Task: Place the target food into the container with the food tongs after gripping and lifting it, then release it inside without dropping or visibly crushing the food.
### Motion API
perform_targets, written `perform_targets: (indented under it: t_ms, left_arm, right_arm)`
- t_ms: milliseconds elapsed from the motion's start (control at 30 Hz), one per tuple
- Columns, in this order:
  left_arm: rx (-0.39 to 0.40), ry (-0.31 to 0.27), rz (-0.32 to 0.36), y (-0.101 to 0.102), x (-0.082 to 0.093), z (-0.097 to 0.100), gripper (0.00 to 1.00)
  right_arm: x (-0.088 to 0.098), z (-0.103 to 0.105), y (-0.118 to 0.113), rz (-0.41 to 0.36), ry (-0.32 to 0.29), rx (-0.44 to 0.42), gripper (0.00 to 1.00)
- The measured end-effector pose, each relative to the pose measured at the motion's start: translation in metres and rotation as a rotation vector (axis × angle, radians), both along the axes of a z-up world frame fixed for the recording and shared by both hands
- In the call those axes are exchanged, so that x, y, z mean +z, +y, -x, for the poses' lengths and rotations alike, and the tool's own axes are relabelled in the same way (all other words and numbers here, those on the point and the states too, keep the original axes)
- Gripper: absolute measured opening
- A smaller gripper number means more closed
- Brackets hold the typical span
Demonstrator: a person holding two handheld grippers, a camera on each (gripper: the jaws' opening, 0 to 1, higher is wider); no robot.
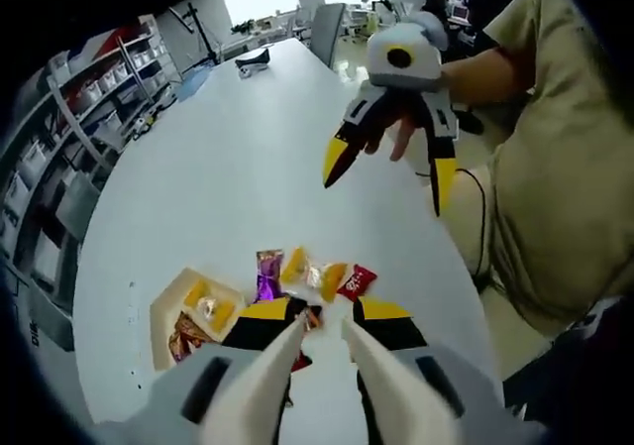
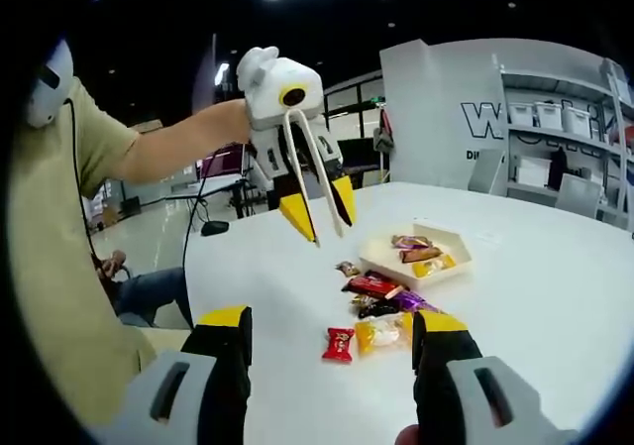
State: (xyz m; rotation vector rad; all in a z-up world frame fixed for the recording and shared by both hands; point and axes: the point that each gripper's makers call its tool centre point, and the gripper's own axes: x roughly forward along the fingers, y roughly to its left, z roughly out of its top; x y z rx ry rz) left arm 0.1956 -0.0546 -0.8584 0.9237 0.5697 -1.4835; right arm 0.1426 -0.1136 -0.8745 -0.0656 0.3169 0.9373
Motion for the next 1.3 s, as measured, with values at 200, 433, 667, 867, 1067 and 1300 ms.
perform_targets:
  t_ms: [200, 433, 667, 867, 1067, 1300]
  left_arm:
    - [-0.028, 0.017, 0.017, -0.006, -0.004, 0.013, 0.22]
    - [-0.049, 0.02, 0.023, -0.01, -0.01, 0.023, 0.22]
    - [-0.083, 0.021, 0.015, -0.01, -0.02, 0.033, 0.23]
    - [-0.119, 0.008, 0.01, -0.015, -0.029, 0.035, 0.23]
    - [-0.175, -0.005, -0.005, -0.022, -0.042, 0.041, 0.23]
    - [-0.215, -0.014, -0.011, -0.028, -0.058, 0.043, 0.23]
  right_arm:
    - [0.001, -0.002, -0.001, -0.004, -0.002, -0.001, 0.64]
    - [0.002, -0.003, -0.001, -0.006, -0.002, 0.001, 0.64]
    - [0.002, -0.004, -0.001, -0.008, -0.002, 0.003, 0.64]
    - [0.003, -0.005, -0.001, -0.01, -0.004, 0.002, 0.64]
    - [0.001, -0.004, -0.003, -0.009, -0.001, 0.0, 0.64]
    - [-0.001, -0.004, -0.006, -0.011, 0.002, -0.005, 0.64]
